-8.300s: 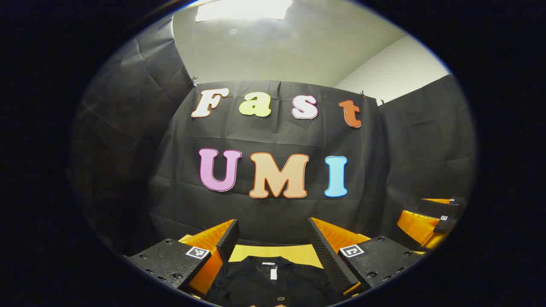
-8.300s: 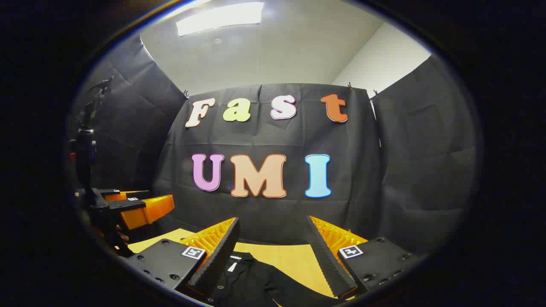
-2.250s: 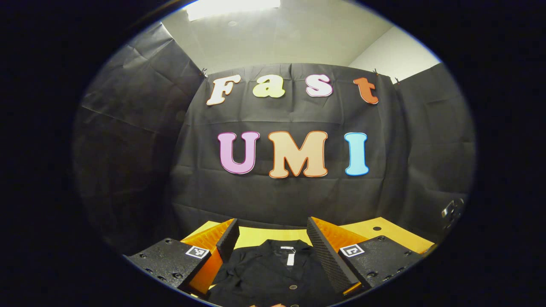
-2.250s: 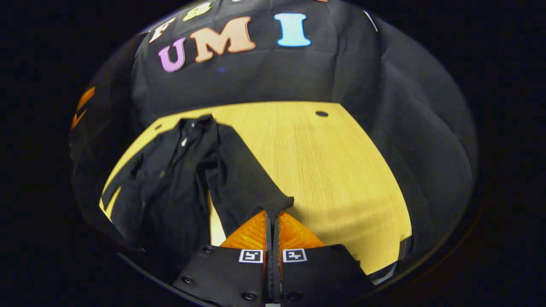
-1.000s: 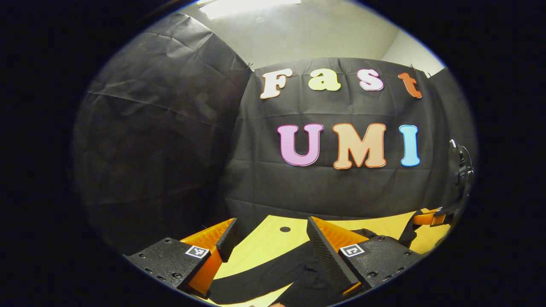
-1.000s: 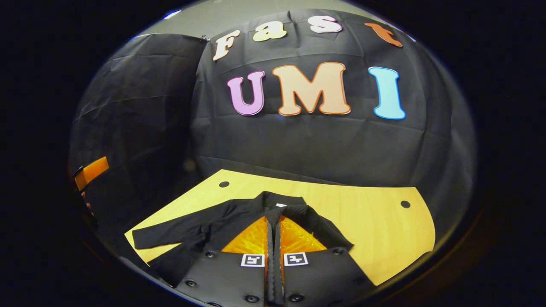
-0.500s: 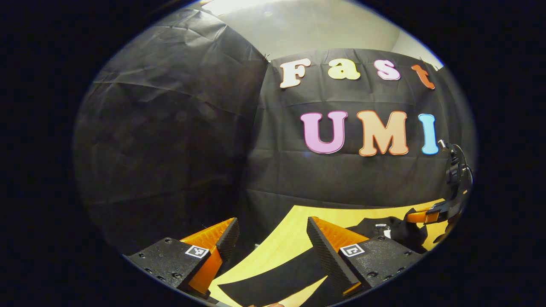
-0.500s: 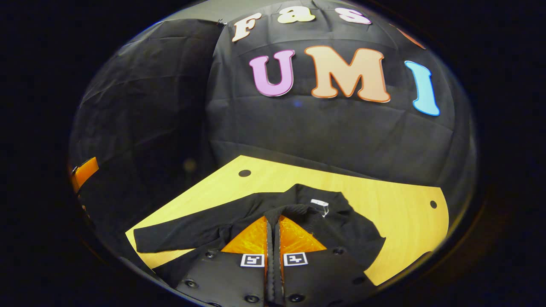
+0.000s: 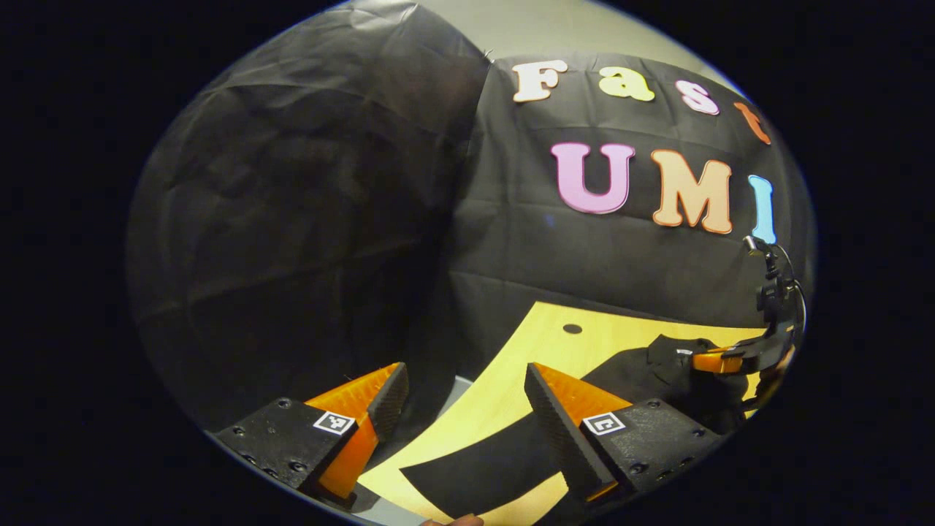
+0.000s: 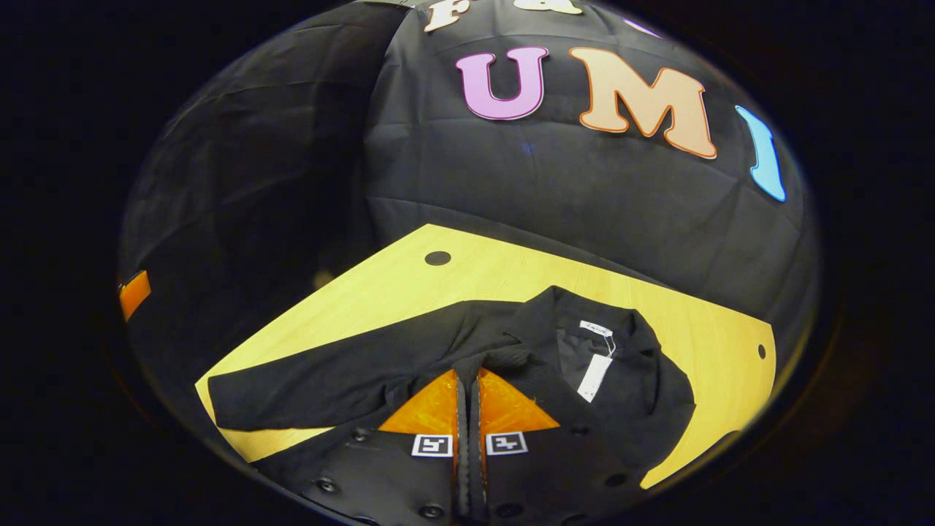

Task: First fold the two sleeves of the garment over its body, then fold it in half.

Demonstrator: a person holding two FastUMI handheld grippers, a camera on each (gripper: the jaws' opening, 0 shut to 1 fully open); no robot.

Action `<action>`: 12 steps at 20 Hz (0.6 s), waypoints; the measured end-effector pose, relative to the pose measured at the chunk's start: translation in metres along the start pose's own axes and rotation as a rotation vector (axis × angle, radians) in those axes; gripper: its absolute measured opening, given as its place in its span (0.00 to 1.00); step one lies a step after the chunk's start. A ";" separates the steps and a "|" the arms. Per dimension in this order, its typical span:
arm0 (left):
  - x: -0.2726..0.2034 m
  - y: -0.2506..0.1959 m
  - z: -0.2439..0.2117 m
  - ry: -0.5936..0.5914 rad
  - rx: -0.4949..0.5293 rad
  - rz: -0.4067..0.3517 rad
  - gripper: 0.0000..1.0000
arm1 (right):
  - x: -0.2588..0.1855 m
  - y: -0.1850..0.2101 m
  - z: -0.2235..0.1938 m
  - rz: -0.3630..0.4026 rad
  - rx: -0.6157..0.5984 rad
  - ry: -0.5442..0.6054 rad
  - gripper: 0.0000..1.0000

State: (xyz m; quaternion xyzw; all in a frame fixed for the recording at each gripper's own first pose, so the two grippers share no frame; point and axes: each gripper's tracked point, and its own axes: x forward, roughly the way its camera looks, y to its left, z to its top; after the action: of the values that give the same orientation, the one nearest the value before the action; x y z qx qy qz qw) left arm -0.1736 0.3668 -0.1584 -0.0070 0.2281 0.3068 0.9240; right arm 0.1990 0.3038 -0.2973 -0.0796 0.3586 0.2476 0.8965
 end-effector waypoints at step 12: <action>0.046 0.013 -0.150 0.456 -0.188 0.010 0.99 | -0.015 -0.017 0.001 -0.028 -0.013 -0.008 0.98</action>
State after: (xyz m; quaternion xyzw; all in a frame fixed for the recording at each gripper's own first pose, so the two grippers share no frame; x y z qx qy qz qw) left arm -0.2110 0.3800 -0.3105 -0.1609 0.4010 0.3217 0.8425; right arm 0.1992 0.2836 -0.2868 -0.0893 0.3522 0.2375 0.9009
